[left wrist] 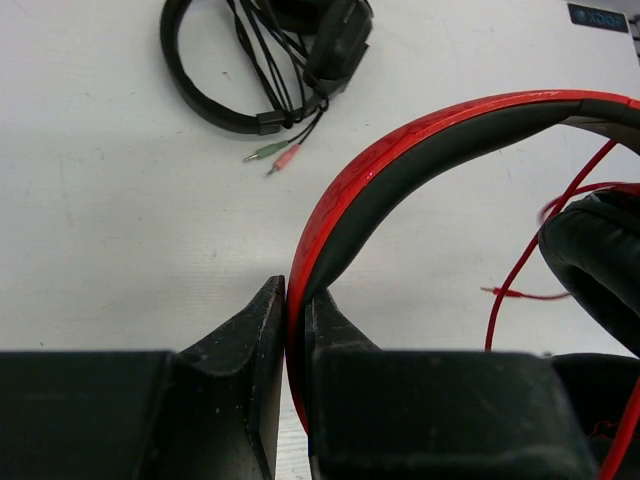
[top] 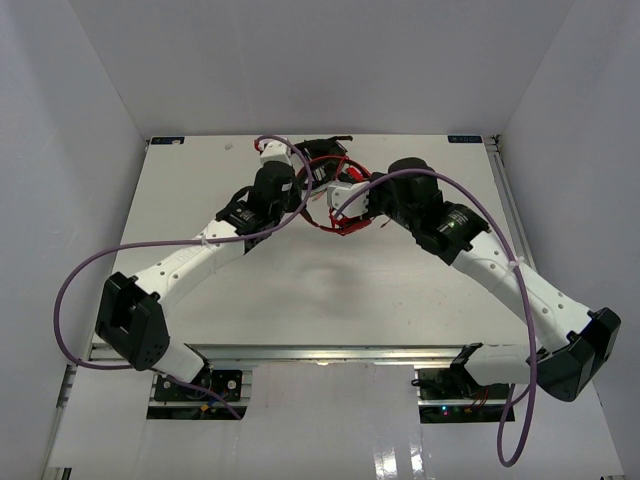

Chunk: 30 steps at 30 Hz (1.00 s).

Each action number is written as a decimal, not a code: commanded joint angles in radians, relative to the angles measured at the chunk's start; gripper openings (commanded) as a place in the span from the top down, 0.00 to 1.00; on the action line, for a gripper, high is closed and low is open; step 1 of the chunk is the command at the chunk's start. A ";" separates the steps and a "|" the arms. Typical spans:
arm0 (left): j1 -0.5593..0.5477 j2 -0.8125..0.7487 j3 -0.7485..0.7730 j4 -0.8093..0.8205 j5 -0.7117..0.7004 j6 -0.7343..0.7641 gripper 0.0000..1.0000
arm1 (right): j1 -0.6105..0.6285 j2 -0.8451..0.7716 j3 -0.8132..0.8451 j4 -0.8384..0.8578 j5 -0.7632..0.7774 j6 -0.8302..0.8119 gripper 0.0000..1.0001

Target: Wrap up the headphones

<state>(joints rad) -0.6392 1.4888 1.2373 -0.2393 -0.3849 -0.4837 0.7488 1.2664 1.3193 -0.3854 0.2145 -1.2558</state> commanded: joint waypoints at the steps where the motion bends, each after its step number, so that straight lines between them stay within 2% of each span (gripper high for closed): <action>1: -0.008 -0.110 -0.024 0.111 0.137 0.043 1.00 | -0.024 0.013 0.024 0.065 -0.002 0.013 0.89; 7: -0.010 -0.173 -0.078 0.149 0.202 0.084 1.00 | -0.088 0.018 0.002 0.089 -0.025 0.025 0.86; 18: -0.010 -0.206 -0.131 0.188 0.470 0.153 1.00 | -0.166 0.055 0.066 0.054 -0.195 0.139 0.85; 25: -0.010 -0.214 -0.147 0.195 0.541 0.151 1.00 | -0.202 0.089 0.106 0.034 -0.293 0.198 0.87; 30: -0.010 -0.240 -0.164 0.209 0.549 0.135 1.00 | -0.243 0.090 0.086 0.038 -0.366 0.262 0.91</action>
<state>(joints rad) -0.6448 1.3321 1.0767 -0.1001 0.1006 -0.3227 0.5423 1.3507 1.3785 -0.3669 -0.0739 -1.0687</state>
